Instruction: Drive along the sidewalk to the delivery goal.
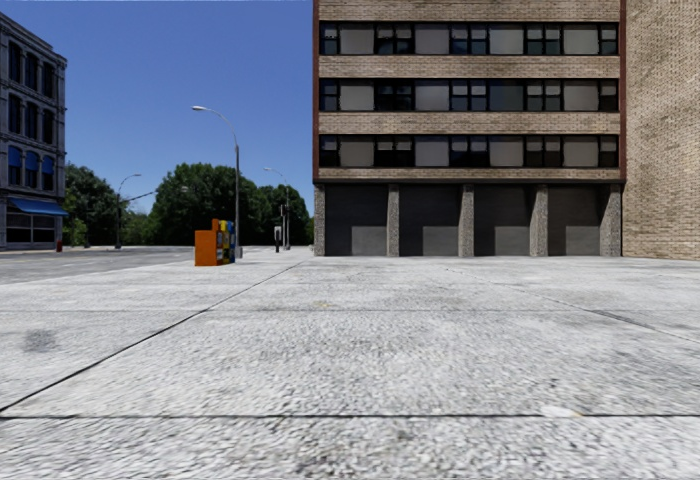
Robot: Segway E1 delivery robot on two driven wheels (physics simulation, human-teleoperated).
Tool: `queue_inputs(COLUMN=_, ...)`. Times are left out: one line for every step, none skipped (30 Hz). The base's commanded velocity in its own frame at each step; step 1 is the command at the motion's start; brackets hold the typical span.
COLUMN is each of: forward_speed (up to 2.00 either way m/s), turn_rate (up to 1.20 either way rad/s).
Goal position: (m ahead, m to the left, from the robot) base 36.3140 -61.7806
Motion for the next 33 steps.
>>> queue_inputs(forward_speed=1.98, turn_rate=0.0)
queue_inputs(forward_speed=1.98, turn_rate=0.0)
queue_inputs(forward_speed=1.98, turn_rate=0.0)
queue_inputs(forward_speed=1.98, turn_rate=0.07)
queue_inputs(forward_speed=1.98, turn_rate=0.15)
queue_inputs(forward_speed=1.98, turn_rate=0.15)
queue_inputs(forward_speed=1.98, turn_rate=0.26)
queue_inputs(forward_speed=1.98, turn_rate=0.33)
queue_inputs(forward_speed=1.98, turn_rate=0.33)
queue_inputs(forward_speed=1.98, turn_rate=0.35)
queue_inputs(forward_speed=1.98, turn_rate=0.36)
queue_inputs(forward_speed=1.98, turn_rate=0.36)
queue_inputs(forward_speed=1.98, turn_rate=0.36)
queue_inputs(forward_speed=1.98, turn_rate=0.36)
queue_inputs(forward_speed=1.98, turn_rate=0.36)
queue_inputs(forward_speed=1.98, turn_rate=0.36)
queue_inputs(forward_speed=1.98, turn_rate=0.36)
queue_inputs(forward_speed=1.98, turn_rate=0.36)
queue_inputs(forward_speed=1.98, turn_rate=0.36)
queue_inputs(forward_speed=1.98, turn_rate=0.36)
queue_inputs(forward_speed=1.98, turn_rate=0.36)
queue_inputs(forward_speed=1.98, turn_rate=0.34)
queue_inputs(forward_speed=1.98, turn_rate=0.25)
queue_inputs(forward_speed=1.98, turn_rate=0.25)
queue_inputs(forward_speed=1.98, turn_rate=0.18)
queue_inputs(forward_speed=1.98, turn_rate=0.09)
queue_inputs(forward_speed=1.98, turn_rate=0.0)
queue_inputs(forward_speed=1.98, turn_rate=0.0)
queue_inputs(forward_speed=1.98, turn_rate=0.0)
queue_inputs(forward_speed=1.98, turn_rate=0.0)
queue_inputs(forward_speed=1.98, turn_rate=0.0)
queue_inputs(forward_speed=1.98, turn_rate=0.0)
queue_inputs(forward_speed=1.98, turn_rate=0.0)
